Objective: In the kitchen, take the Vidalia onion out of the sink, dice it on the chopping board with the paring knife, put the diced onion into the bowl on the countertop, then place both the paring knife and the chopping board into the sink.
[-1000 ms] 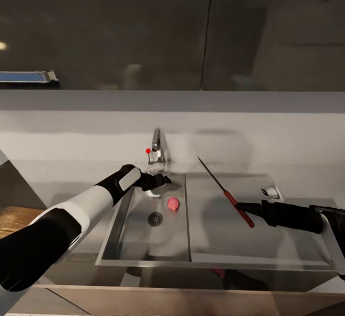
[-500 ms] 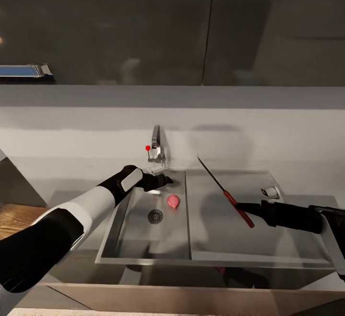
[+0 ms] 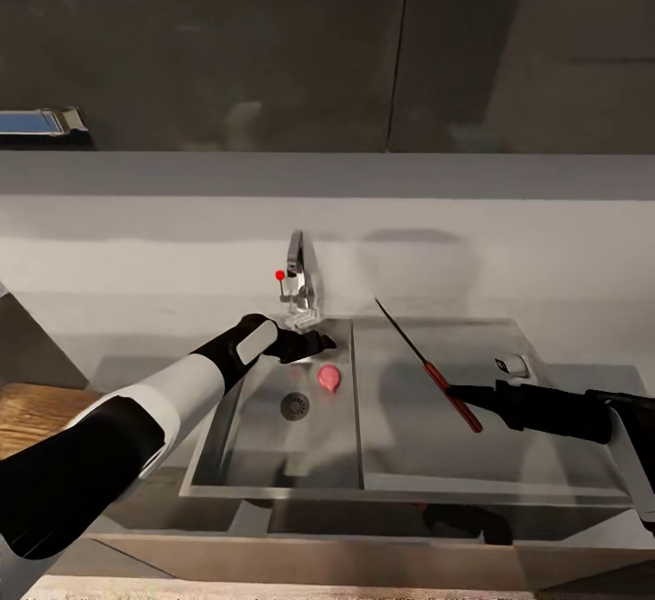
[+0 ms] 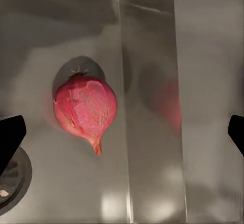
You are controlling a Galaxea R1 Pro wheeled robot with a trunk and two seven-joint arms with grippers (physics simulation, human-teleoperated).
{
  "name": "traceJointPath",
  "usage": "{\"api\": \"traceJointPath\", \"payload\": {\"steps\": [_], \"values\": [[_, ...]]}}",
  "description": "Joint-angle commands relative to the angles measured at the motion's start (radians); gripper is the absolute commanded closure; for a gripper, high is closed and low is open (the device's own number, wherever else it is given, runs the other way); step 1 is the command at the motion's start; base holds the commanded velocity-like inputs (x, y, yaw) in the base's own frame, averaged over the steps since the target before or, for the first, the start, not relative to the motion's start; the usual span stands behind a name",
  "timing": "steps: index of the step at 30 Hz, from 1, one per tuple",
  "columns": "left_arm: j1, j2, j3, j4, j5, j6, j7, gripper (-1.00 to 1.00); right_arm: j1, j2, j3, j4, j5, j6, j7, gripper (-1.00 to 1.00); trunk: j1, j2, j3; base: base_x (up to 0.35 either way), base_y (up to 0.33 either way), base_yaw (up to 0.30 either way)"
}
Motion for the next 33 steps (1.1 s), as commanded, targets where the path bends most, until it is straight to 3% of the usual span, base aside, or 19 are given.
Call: {"api": "traceJointPath", "payload": {"steps": [1,4,13,33], "values": [[-0.001,-0.003,-0.004,0.001,0.002,0.003,-0.004,-1.00,-0.001,0.000,0.000,0.000,-0.003,0.010,0.005,1.00,0.001,-0.002,-0.004,0.000,0.000,0.000],[-0.001,-0.015,-0.004,0.005,0.003,0.014,-0.047,-1.00,-0.001,0.000,0.000,0.000,-0.003,0.010,0.005,1.00,0.001,-0.002,-0.009,0.000,0.000,0.000],[-0.001,-0.016,-0.004,0.009,0.002,0.056,-0.060,-1.00,-0.001,0.004,0.002,0.000,-0.003,0.010,0.004,1.00,0.001,-0.002,-0.023,0.000,0.000,0.000],[0.000,-0.008,-0.004,0.044,-0.001,-0.001,-0.060,-1.00,-0.001,0.004,0.000,0.003,-0.003,0.010,0.004,1.00,0.001,-0.002,-0.056,0.000,0.000,0.000]]}}
